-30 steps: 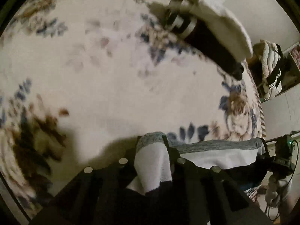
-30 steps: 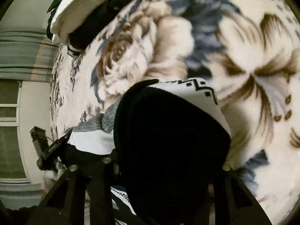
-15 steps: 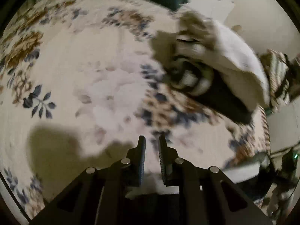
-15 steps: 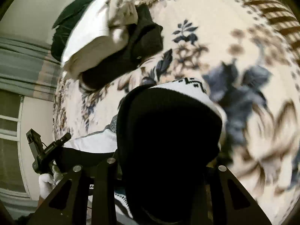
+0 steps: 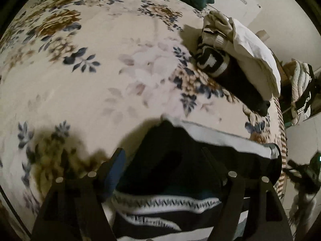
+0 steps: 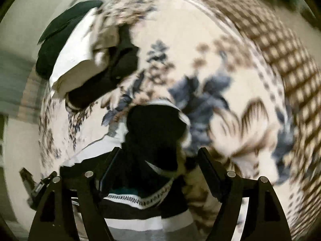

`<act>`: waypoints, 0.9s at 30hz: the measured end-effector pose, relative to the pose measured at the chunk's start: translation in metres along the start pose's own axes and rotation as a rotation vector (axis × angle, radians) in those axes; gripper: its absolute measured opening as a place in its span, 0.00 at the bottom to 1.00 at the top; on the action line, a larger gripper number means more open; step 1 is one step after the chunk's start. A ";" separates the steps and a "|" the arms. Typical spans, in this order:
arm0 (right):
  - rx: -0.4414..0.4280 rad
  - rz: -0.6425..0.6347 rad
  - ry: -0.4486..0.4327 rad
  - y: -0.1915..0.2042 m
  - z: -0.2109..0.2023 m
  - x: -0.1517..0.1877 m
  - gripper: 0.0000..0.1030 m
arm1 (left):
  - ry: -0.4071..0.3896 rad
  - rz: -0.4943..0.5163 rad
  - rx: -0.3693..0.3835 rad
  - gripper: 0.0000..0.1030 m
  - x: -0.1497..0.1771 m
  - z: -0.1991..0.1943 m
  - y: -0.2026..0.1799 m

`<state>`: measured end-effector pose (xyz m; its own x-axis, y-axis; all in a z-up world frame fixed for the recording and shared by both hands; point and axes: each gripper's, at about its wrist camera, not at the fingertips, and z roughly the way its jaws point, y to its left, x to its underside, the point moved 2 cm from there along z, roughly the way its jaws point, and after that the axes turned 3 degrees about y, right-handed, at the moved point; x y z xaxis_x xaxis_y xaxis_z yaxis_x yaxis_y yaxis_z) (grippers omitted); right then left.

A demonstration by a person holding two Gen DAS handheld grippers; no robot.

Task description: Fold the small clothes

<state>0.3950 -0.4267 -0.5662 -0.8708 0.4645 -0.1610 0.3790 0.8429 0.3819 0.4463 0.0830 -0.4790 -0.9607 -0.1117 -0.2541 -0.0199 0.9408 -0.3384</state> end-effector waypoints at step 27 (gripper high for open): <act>-0.376 0.267 0.017 -0.031 0.006 -0.001 0.59 | -0.028 0.000 0.001 0.72 0.001 0.008 0.012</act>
<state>0.3855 -0.4517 -0.5839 -0.7642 0.6450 0.0020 0.4539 0.5356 0.7122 0.4470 0.0916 -0.4906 -0.9525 -0.1206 -0.2796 -0.0194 0.9405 -0.3393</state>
